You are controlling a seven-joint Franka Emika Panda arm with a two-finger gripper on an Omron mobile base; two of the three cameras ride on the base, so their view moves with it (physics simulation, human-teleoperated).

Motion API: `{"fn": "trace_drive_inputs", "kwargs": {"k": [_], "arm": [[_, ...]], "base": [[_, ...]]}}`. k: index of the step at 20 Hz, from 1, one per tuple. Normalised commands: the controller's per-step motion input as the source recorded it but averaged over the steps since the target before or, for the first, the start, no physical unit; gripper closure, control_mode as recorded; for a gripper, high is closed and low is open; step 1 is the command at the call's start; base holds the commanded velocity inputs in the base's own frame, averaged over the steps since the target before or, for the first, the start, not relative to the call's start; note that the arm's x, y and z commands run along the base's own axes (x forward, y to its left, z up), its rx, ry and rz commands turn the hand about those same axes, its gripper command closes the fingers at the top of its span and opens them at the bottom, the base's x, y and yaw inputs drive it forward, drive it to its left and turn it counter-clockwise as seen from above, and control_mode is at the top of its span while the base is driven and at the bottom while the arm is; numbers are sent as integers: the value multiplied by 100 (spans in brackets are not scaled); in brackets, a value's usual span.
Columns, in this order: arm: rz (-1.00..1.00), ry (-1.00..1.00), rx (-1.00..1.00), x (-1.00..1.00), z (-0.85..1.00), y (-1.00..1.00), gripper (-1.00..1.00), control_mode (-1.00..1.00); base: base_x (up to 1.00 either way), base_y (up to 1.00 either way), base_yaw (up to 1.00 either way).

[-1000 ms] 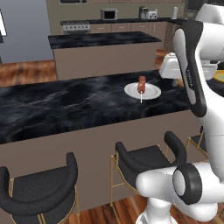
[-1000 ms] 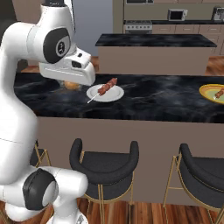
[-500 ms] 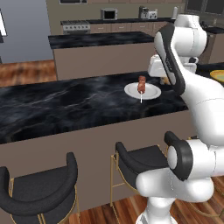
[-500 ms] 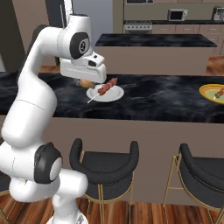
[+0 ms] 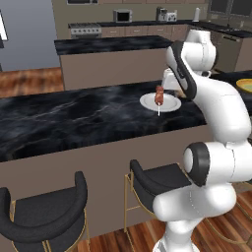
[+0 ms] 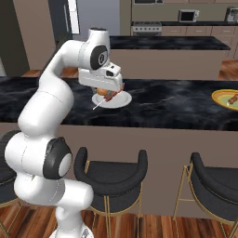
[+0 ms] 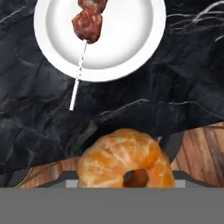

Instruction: Pick up the tangerine and banana from the fridge and place one fruit on each plate on the dining counter.

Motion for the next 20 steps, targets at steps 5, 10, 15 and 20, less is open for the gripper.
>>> {"fn": "trace_drive_inputs", "kwargs": {"k": [5, 10, 15, 20], "arm": [[0, -3, 0, 61, -41, -8, 100, -100], [0, -8, 0, 47, -37, -5, 100, -100], [0, -7, 0, 44, -39, -6, 100, -100], [0, -8, 0, 42, -32, -4, 100, -100]], "base": [[0, 0, 0], [0, 0, 0], [0, 0, 0], [0, 0, 0]]}}
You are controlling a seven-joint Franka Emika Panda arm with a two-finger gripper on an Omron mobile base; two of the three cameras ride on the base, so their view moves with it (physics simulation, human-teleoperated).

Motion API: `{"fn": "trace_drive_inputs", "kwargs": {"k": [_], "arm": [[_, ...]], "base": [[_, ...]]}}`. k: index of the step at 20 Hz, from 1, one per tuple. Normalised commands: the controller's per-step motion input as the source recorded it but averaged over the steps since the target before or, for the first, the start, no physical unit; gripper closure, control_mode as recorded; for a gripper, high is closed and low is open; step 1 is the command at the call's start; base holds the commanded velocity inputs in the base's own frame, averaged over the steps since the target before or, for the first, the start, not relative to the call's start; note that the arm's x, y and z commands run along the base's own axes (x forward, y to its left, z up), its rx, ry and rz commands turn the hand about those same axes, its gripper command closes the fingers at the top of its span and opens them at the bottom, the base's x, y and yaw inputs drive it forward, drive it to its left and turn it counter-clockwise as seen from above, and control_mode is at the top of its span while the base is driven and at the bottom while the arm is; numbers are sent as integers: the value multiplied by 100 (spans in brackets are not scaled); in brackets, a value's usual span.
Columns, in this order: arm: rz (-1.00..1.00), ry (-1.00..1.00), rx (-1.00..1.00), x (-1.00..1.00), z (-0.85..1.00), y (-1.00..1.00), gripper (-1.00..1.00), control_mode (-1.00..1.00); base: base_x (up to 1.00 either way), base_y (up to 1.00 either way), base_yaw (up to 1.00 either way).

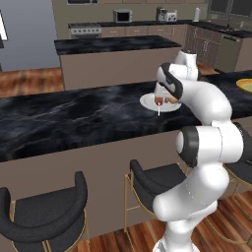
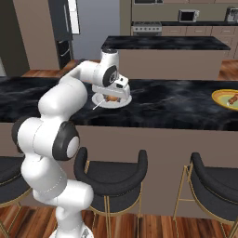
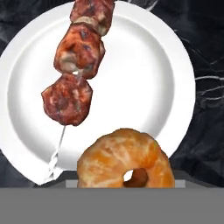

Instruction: Pick up the tangerine and banana from the fridge and place one fruit on each plate on the dining counter.

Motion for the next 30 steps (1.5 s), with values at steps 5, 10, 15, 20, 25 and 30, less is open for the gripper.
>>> {"fn": "trace_drive_inputs", "kwargs": {"k": [5, 10, 15, 20, 25, 30], "arm": [[0, -9, 0, 43, -9, -6, 100, -100], [0, -7, 0, 27, -14, 0, -100, -100], [0, -5, 0, 20, -15, 0, -100, -100], [0, -2, 0, -2, 2, -1, -100, -100], [0, 0, 1, -40, 52, -6, -100, -100], [0, -1, 2, -69, 57, -2, -100, -100]], "base": [[0, 0, 0], [0, 0, 0], [0, 0, 0], [0, 0, 0], [0, 0, 0], [0, 0, 0]]}}
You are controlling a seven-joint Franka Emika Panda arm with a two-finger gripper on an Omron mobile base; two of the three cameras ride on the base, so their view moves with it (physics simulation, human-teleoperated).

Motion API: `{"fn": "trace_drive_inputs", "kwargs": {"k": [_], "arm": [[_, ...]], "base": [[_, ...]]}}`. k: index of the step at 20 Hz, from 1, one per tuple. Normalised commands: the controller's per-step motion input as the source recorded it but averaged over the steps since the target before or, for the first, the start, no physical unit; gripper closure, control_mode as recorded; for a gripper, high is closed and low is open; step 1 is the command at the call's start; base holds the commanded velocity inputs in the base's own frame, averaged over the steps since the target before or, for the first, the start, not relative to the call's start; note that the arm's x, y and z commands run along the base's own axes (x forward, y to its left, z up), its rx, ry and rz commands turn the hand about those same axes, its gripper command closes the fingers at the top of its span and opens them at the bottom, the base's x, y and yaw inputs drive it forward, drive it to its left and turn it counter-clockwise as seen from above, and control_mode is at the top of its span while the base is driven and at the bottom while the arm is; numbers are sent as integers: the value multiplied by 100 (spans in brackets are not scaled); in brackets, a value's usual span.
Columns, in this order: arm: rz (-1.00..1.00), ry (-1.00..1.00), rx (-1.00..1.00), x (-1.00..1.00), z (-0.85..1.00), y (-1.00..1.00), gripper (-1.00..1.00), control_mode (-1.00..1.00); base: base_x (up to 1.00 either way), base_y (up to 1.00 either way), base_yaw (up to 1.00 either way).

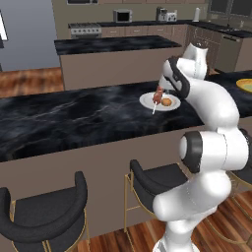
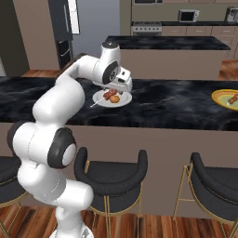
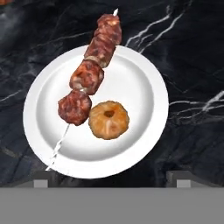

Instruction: Pick up the tangerine and banana from the fridge and place one fruit on each plate on the dining counter.

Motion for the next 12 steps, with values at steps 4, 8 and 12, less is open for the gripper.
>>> {"fn": "trace_drive_inputs", "kwargs": {"k": [4, 8, 12], "arm": [[1, -12, 0, -99, 23, 15, -100, -100], [0, -26, 0, -100, 0, 44, -100, -100], [0, -47, 0, -100, 0, 52, -100, -100]], "base": [[0, 0, 0], [0, 0, 0], [0, 0, 0]]}}
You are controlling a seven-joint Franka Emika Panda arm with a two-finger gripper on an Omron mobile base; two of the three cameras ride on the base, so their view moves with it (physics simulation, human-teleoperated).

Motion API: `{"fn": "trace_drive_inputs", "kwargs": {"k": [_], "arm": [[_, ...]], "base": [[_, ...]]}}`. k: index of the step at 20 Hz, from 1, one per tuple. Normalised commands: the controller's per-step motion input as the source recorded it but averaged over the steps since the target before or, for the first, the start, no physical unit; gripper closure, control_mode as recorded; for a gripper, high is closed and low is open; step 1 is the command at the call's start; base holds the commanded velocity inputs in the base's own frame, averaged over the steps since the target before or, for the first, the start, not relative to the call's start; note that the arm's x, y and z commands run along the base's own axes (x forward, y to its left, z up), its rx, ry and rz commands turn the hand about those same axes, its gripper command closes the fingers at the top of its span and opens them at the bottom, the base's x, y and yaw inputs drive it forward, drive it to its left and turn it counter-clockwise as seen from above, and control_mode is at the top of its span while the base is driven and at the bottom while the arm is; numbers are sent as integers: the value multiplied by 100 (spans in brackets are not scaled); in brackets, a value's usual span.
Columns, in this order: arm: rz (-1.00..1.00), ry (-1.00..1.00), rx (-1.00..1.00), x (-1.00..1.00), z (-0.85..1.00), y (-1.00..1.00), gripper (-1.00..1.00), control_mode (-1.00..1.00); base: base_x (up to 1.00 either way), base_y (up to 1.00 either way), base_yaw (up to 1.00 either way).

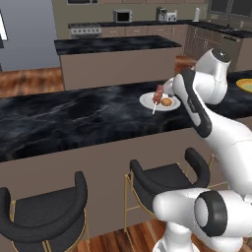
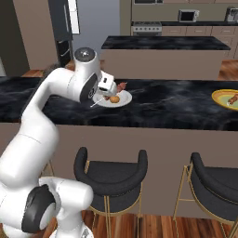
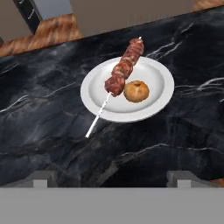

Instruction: Pick up the tangerine and banana from the fridge and place one fruit on each plate on the dining counter.

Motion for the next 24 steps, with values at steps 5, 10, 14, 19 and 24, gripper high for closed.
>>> {"fn": "trace_drive_inputs", "kwargs": {"k": [5, 10, 14, 19, 24], "arm": [[0, -45, 0, -100, 11, 21, -100, -100], [0, -36, 0, -100, 9, 0, -100, -100], [0, -22, 0, -87, -3, 2, -100, -100], [1, -1, -3, -40, -17, 9, -100, -100], [2, -5, -12, -30, -27, 20, -100, -100]], "base": [[0, 0, 0], [0, 0, 0], [0, 0, 0], [0, 0, 0], [0, 0, 0]]}}
